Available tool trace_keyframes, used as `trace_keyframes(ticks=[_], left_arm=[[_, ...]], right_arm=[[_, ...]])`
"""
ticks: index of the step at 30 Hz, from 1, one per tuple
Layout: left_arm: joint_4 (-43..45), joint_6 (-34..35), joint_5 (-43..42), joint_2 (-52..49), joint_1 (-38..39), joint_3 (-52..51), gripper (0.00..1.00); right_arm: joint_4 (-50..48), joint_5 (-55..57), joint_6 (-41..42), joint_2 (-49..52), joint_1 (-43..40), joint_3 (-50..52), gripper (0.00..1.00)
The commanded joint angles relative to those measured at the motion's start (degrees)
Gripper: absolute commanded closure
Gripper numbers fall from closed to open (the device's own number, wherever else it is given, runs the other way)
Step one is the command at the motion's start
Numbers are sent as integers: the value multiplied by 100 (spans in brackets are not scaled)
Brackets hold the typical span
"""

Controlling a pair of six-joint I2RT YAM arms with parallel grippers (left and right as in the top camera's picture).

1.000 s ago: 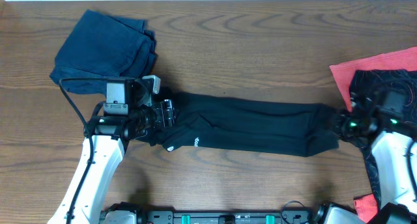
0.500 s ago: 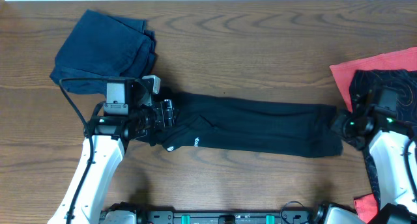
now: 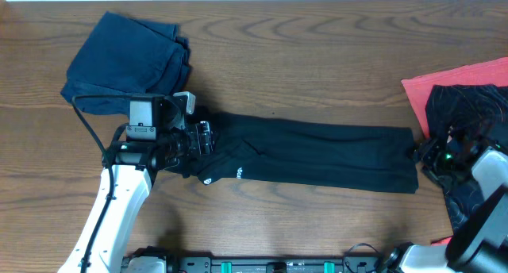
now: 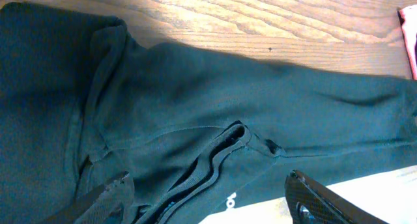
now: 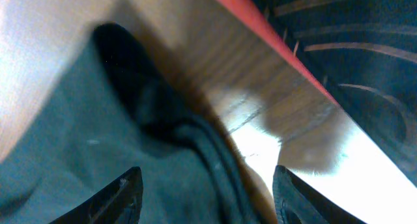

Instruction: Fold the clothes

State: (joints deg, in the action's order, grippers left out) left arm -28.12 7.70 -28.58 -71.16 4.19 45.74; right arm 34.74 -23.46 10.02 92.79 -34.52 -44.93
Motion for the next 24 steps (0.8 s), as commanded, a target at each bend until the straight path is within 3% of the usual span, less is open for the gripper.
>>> trace_keyframes(ticks=[1,6,11,16,24], left_arm=[[9,-35,-37,7,-24,103,24],[11,-35,-37,7,-24,103,24],[11,-35,-37,7,-24,103,24],[13,-35,-37,7,-24,103,24],[13,-33,-37,7,-24,103,24]], right_arm=[[-74,-791,-557,566,-61,-35,38],[-201,-1379,-1187,1399,-17,-35,46],[-125,-1097,-1252,1556,-26,-35,60],[-31,-706,-1143,1228,-83,-37,86],[168,-157,-599,-162,-76,-39,99]])
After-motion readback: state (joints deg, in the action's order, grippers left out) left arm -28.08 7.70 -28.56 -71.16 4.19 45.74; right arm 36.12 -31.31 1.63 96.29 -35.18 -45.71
